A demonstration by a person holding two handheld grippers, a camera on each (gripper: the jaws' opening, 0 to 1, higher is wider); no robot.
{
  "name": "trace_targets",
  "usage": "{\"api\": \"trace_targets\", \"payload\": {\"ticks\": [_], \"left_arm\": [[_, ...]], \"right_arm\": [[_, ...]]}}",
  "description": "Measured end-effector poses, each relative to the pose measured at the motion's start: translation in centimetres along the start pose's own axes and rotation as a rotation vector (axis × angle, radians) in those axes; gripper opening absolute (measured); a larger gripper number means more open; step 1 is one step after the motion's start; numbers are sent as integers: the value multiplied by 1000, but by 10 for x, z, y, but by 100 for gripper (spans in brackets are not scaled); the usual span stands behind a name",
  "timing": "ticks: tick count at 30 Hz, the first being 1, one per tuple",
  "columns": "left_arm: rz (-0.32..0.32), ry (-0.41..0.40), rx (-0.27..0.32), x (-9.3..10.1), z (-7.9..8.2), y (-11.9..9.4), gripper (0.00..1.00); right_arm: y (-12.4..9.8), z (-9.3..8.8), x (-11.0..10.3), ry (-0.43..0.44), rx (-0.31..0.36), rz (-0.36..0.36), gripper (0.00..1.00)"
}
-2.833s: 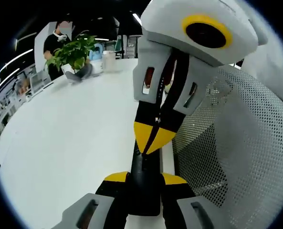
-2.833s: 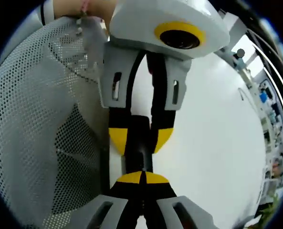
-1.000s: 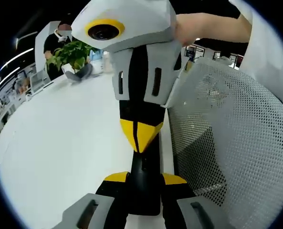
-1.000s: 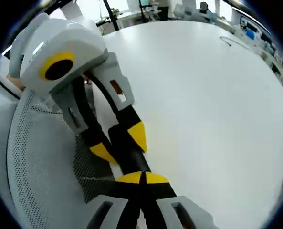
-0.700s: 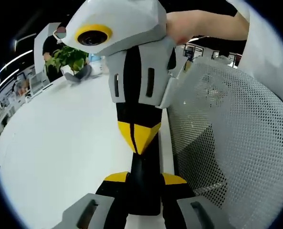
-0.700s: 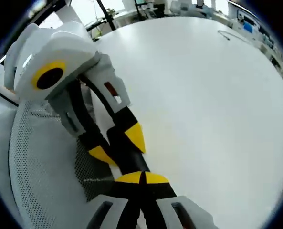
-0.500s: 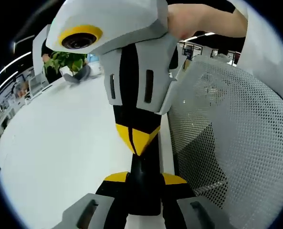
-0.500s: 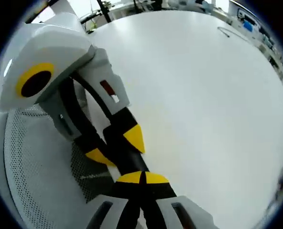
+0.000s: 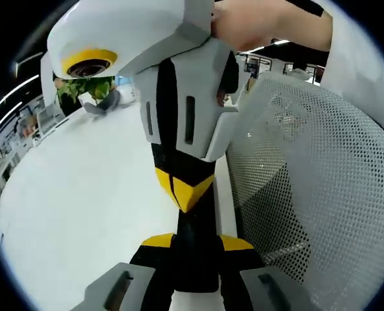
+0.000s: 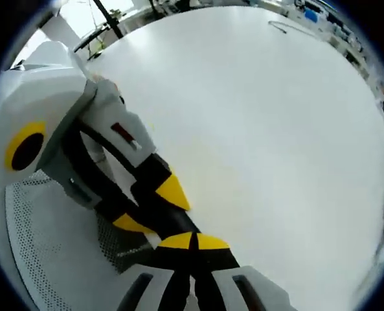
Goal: Press the specified remote control buttons in sequence, fully releasing each button before pressing the next.
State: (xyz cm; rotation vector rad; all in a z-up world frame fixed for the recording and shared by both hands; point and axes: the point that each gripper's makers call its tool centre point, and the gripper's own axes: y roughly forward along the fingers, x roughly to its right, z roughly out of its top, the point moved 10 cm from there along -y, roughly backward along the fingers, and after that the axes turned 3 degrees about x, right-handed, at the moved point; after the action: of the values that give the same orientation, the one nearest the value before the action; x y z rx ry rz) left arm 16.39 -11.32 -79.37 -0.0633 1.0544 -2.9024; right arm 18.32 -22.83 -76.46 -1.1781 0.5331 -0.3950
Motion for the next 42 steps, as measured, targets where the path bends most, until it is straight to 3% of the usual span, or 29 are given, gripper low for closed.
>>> {"api": "trace_targets", "payload": {"ticks": [3, 10, 12, 18, 21, 23, 26, 31, 42], "left_arm": [[1, -1, 1, 0, 0, 0, 24], [2, -5, 4, 0, 0, 0, 25], [2, -6, 5, 0, 0, 0, 25], [-3, -3, 8, 1, 0, 1, 25], [-3, -2, 9, 0, 0, 0, 25], [-3, -2, 9, 0, 0, 0, 25], [-3, -3, 10, 0, -1, 0, 25], [-4, -3, 10, 0, -1, 0, 25], [-5, -4, 20, 0, -2, 0, 25]], "right_arm": [[-1, -5, -1, 7, 56, -9, 0], [2, -32, -4, 11, 369, -47, 0], [1, -38, -5, 10, 393, -41, 0], [0, -38, -11, -17, 386, -26, 0], [1, -34, -20, -53, 384, 41, 0], [0, -32, -21, -151, 356, -3, 0], [1, -29, -23, -137, 330, -14, 0], [1, -20, -28, -306, 210, -72, 0], [2, -11, -25, -342, 120, -67, 0]]}}
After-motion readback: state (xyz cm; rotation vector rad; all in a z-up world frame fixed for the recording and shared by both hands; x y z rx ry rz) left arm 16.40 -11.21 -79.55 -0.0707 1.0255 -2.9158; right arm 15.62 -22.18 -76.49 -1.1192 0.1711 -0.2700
